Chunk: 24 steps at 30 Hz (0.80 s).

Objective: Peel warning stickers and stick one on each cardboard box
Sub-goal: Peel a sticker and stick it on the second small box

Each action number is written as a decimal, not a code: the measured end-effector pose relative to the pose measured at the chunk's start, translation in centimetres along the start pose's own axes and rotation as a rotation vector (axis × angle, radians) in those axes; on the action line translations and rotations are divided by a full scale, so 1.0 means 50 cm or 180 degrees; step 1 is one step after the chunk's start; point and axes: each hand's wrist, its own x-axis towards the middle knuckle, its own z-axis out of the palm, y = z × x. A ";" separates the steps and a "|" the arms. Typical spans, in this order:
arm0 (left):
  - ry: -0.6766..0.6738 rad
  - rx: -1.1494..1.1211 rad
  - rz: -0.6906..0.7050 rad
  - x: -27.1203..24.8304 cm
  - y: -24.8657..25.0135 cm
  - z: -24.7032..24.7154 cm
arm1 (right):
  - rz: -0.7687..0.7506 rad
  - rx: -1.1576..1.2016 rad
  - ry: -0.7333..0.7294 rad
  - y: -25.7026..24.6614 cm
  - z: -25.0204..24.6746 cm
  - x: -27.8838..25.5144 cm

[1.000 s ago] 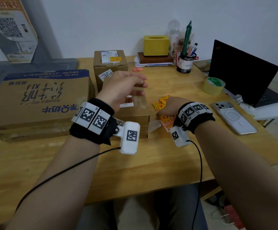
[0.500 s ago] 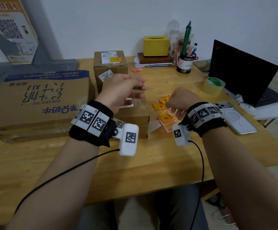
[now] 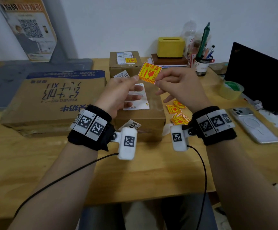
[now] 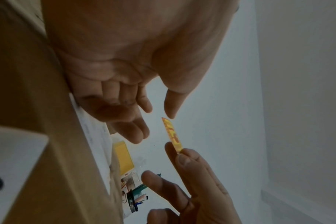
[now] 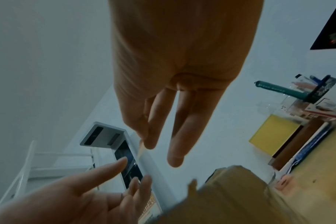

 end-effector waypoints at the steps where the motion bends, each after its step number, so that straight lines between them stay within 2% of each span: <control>1: 0.0020 -0.0071 0.0024 0.002 -0.002 -0.005 | -0.0028 -0.0028 -0.0062 0.000 0.007 0.002; 8: 0.0391 -0.0503 0.0282 0.027 -0.001 -0.027 | -0.0010 0.0072 -0.0270 -0.022 0.026 0.033; 12: 0.0436 -0.0560 0.0444 0.039 0.008 -0.026 | 0.0560 0.0538 -0.0310 -0.036 0.020 0.059; 15: 0.0362 -0.0457 0.0531 0.049 0.011 -0.018 | 0.0763 0.0667 -0.0474 -0.034 0.018 0.073; 20: 0.0370 -0.0062 0.0668 0.072 0.014 -0.007 | 0.0698 0.0616 -0.0452 -0.025 0.020 0.098; 24: 0.0560 0.0302 0.1208 0.085 0.029 -0.003 | 0.0528 0.0680 -0.0184 -0.015 0.022 0.115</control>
